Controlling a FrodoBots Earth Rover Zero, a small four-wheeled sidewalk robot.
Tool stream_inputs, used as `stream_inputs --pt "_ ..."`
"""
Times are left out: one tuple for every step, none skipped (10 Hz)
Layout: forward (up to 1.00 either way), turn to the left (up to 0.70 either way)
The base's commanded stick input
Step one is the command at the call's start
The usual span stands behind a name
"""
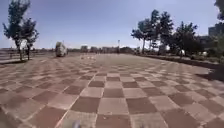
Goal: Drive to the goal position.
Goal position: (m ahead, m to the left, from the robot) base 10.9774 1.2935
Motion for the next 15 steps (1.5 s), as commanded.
stream_inputs --pt "1.0 0.0" --pt "1.0 0.0" --pt "1.0 0.0" --pt "1.0 0.0" --pt "1.0 0.0" --pt "1.0 0.0" --pt "1.0 0.0" --pt "1.0 0.0" --pt "1.0 0.0" --pt "1.0 0.0" --pt "1.0 -0.05" --pt "1.0 -0.25" --pt "1.0 -0.4" --pt "1.0 -0.4" --pt "1.0 -0.36"
